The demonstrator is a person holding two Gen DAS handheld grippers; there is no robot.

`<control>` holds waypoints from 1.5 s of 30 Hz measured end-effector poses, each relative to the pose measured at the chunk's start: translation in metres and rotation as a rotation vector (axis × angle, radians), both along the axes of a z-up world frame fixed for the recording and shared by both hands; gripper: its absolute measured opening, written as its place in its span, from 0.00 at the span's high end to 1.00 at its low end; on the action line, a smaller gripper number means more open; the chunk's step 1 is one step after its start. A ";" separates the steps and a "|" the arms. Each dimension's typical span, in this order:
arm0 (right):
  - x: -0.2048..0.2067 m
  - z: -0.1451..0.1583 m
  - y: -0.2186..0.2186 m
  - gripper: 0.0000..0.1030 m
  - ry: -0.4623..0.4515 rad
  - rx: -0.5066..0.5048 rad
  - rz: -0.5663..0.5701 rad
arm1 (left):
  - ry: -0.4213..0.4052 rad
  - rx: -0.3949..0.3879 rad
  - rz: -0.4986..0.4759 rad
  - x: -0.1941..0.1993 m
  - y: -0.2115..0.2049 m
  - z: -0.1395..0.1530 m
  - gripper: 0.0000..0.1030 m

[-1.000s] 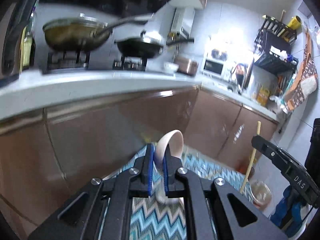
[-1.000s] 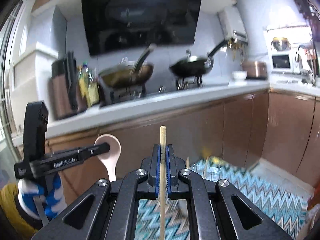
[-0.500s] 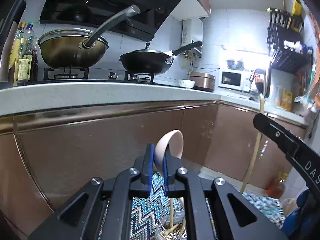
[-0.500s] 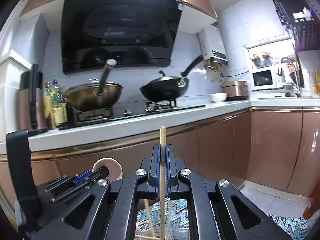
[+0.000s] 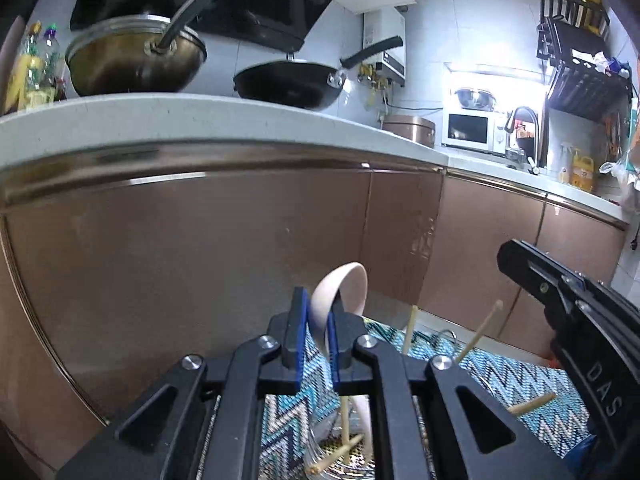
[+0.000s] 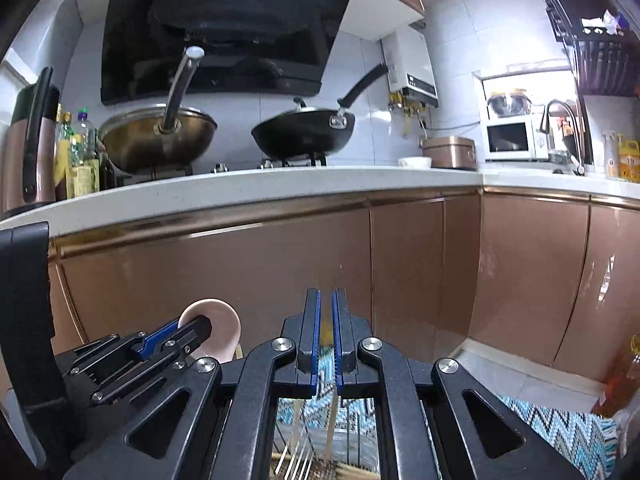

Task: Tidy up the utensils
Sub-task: 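Open the left tool dropping the spoon in while the right tool releases the chopstick, then move both tools down to the two white spoons on the cloth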

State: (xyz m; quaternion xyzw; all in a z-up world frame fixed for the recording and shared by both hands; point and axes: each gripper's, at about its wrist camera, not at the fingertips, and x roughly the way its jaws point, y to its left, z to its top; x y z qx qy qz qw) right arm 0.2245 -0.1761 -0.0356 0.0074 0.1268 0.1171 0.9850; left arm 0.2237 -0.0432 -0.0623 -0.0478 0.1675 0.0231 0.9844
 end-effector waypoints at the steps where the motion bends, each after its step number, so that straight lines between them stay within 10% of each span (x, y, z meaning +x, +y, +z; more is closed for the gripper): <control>1: 0.000 -0.001 -0.001 0.92 0.005 -0.001 -0.001 | 0.003 -0.014 -0.010 0.000 0.002 -0.001 0.89; 10: -0.033 0.023 -0.007 0.75 0.002 -0.020 -0.001 | 0.017 -0.105 -0.127 -0.020 0.020 0.027 0.65; 25: -0.134 0.084 -0.033 0.71 -0.032 -0.028 -0.035 | -0.016 -0.058 -0.137 -0.135 0.088 0.106 0.65; 45: -0.246 0.114 -0.035 0.64 -0.029 -0.045 -0.038 | -0.058 -0.094 -0.151 -0.247 0.143 0.140 0.54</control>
